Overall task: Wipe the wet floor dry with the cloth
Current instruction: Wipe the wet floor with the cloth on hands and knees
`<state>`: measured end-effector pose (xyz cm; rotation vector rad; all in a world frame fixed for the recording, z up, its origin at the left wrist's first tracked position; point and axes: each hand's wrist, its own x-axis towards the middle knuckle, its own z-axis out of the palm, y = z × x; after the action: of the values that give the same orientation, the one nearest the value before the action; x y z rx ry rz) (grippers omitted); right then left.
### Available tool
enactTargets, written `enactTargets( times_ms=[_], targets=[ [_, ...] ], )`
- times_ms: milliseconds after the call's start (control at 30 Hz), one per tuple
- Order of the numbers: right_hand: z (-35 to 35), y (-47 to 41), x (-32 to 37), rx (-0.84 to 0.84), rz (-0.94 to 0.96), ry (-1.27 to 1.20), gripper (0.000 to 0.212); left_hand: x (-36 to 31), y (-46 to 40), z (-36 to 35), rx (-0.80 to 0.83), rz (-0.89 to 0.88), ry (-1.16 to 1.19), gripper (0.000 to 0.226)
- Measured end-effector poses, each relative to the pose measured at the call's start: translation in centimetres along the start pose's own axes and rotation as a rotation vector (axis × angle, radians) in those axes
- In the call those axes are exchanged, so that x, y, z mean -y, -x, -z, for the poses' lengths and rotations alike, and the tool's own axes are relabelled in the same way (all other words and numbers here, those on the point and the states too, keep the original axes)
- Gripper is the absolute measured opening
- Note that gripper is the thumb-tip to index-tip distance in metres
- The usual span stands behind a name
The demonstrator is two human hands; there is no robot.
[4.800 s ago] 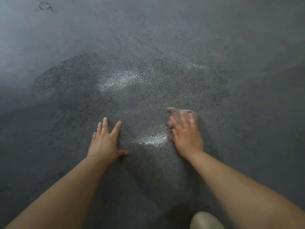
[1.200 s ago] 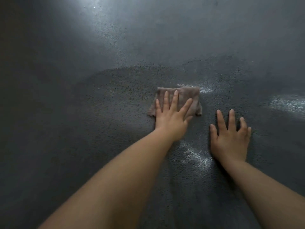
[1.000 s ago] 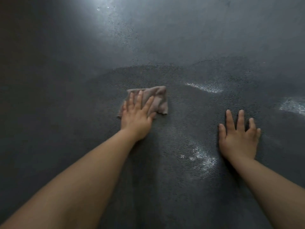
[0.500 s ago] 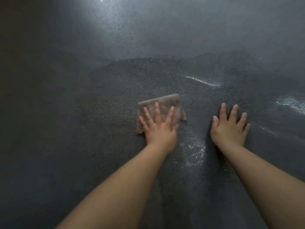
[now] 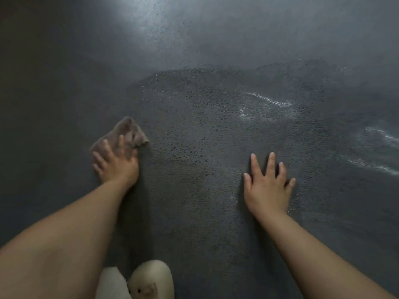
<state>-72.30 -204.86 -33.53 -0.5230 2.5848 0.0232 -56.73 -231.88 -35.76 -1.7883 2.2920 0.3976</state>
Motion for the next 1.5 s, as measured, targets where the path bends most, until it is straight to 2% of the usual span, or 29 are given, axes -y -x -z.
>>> enactTargets(
  times_ms=[67,133,233,333,467,500,567,633,667,733,833,1000,1067,1133,1200,1267,1400,1500],
  targets=[
    [-0.4,0.5,0.0,0.002,0.007,0.014,0.056,2.0,0.2,0.2,-0.003,0.262,0.071,0.058],
    [-0.5,0.5,-0.2,0.0,0.022,0.023,0.056,1.4,1.5,-0.5,-0.009,0.411,0.146,0.057],
    [-0.5,0.2,-0.3,0.015,0.027,0.032,0.055,-2.0,5.4,-2.4,-0.03,0.384,0.181,0.059],
    [-0.3,0.4,-0.4,0.009,0.039,0.033,0.054,-6.3,12.3,-4.9,0.036,0.122,0.074,0.064],
    [0.3,0.4,-2.0,-0.023,0.109,0.016,0.051,-8.9,21.4,-8.4,0.133,-0.579,-0.081,0.066],
    [0.4,0.5,-2.6,-0.028,0.139,0.014,0.051,-8.6,21.9,-8.8,0.146,-0.696,-0.141,0.064],
    [0.6,0.4,-3.8,-0.036,0.188,-0.026,0.049,-8.1,20.4,-8.0,0.161,-0.832,-0.24,0.063],
    [0.7,0.2,-4.6,-0.029,0.215,-0.075,0.047,-7.6,17.3,-7.2,0.093,-0.978,-0.317,0.063],
    [0.6,0.2,-4.7,-0.024,0.224,-0.082,0.047,-7.7,15.7,-6.6,0.129,-0.982,-0.36,0.062],
    [0.5,0.3,-4.8,-0.002,0.24,-0.082,0.048,-8.7,12.6,-4.7,0.211,-0.813,-0.362,0.061],
    [0.5,0.3,-4.6,0.047,0.244,-0.091,0.05,-9.6,8.8,-3.0,0.231,-0.558,-0.255,0.06],
    [0.8,1.4,-4.6,0.105,0.213,-0.086,0.049,-6.6,7.0,-1.7,0.119,-0.006,0.009,0.06],
    [0.7,2.5,-4.9,0.104,0.196,-0.107,0.047,-7.1,8.3,-2.2,0.092,0.106,0.086,0.059],
    [0.4,3.5,-5.6,0.078,0.164,-0.152,0.045,-9.0,10.5,-3.2,0.1,0.131,0.102,0.062],
    [0.0,4.4,-7.1,0.016,0.098,-0.235,0.044,-11.4,14.1,-4.7,0.124,-0.01,0.031,0.063],
    [-0.5,5.4,-9.0,-0.071,0.03,-0.306,0.043,-13.4,19.0,-6.7,0.166,-0.279,-0.046,0.064],
    [-0.5,7.8,-12.9,-0.161,-0.096,-0.342,0.044,-15.3,28.9,-9.2,0.426,-0.8,-0.226,0.066],
    [-0.7,9.5,-14.5,-0.257,-0.139,-0.382,0.042,-16.0,31.1,-9.1,0.555,-0.998,-0.285,0.06]
  ],
)
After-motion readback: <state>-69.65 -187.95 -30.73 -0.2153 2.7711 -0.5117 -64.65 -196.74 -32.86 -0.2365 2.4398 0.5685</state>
